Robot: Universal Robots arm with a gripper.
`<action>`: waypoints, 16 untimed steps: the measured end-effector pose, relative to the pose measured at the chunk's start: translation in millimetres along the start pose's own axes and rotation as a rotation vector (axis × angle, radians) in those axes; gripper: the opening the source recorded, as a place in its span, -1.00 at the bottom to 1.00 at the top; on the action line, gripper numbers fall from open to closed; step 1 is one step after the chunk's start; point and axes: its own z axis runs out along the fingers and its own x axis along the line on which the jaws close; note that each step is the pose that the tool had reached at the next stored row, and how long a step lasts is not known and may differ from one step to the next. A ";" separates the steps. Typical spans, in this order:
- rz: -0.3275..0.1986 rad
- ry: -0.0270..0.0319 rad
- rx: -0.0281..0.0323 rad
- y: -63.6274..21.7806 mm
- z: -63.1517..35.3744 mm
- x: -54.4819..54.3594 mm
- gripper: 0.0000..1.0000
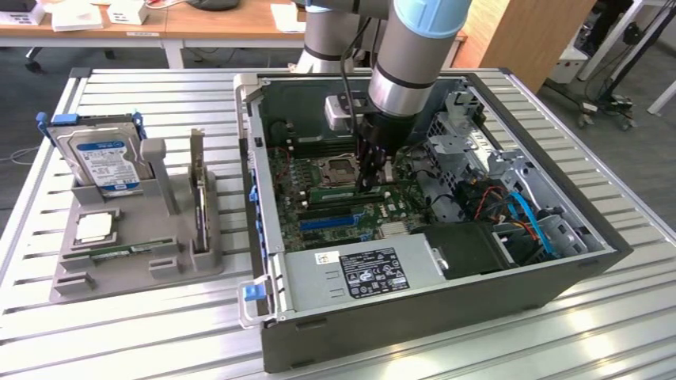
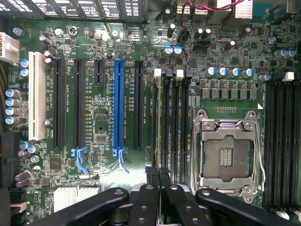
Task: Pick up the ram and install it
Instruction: 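Insert the ram into the slot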
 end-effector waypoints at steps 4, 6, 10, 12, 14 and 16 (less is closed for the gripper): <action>0.000 0.0002 0.0000 0.0 0.3 0.0 -0.76; 0.000 0.0001 0.0000 0.0 0.3 0.0 -0.76; 0.000 0.0000 0.0000 -0.1 0.9 0.0 -0.76; 0.000 0.0002 -0.0001 -0.1 0.8 0.0 -0.76; -0.001 0.0001 0.0000 0.0 0.9 0.0 -0.76; -0.001 0.0002 -0.0001 -0.1 0.9 0.0 -0.76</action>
